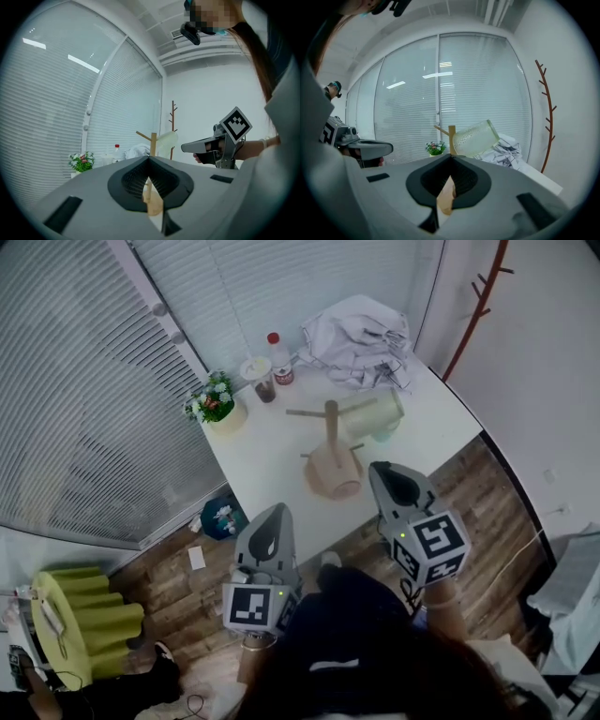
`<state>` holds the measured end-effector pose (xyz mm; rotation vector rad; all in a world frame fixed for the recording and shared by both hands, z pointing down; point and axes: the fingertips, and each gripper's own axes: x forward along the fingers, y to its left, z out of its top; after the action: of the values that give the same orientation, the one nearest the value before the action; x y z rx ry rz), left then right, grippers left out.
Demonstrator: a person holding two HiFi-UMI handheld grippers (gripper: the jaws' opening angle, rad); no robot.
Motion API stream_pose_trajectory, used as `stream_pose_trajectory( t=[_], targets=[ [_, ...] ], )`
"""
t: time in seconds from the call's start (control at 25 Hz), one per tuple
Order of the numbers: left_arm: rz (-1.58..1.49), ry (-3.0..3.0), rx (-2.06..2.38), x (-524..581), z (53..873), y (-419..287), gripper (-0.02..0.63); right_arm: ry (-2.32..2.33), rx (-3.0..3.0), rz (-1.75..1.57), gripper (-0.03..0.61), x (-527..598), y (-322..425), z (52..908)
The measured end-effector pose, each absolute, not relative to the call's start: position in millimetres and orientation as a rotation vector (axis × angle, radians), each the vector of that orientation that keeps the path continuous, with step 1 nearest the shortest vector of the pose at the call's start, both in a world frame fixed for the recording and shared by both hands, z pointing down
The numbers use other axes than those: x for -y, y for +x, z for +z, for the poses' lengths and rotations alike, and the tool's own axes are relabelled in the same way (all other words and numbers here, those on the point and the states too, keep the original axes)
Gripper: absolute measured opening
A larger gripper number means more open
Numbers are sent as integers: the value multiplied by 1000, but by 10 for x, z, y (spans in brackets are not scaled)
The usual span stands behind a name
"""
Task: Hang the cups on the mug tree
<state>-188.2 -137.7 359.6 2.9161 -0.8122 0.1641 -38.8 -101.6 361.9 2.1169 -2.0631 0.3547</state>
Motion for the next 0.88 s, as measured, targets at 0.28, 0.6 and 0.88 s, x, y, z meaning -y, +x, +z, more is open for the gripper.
stream_pose_trajectory(
  t=[0.28,0.6,0.88],
  targets=[
    [125,2917,826,1111,3547,-1898,-2,2135,2077,287,-3,743,-479,3554],
    [89,2911,879,754,3519,-1975,-3,2137,2102,206,-3,413,-576,3420],
    [54,2905,932,431,3549,-2009,-3,2102,2148,152,-3,68,-672,3342]
  ],
)
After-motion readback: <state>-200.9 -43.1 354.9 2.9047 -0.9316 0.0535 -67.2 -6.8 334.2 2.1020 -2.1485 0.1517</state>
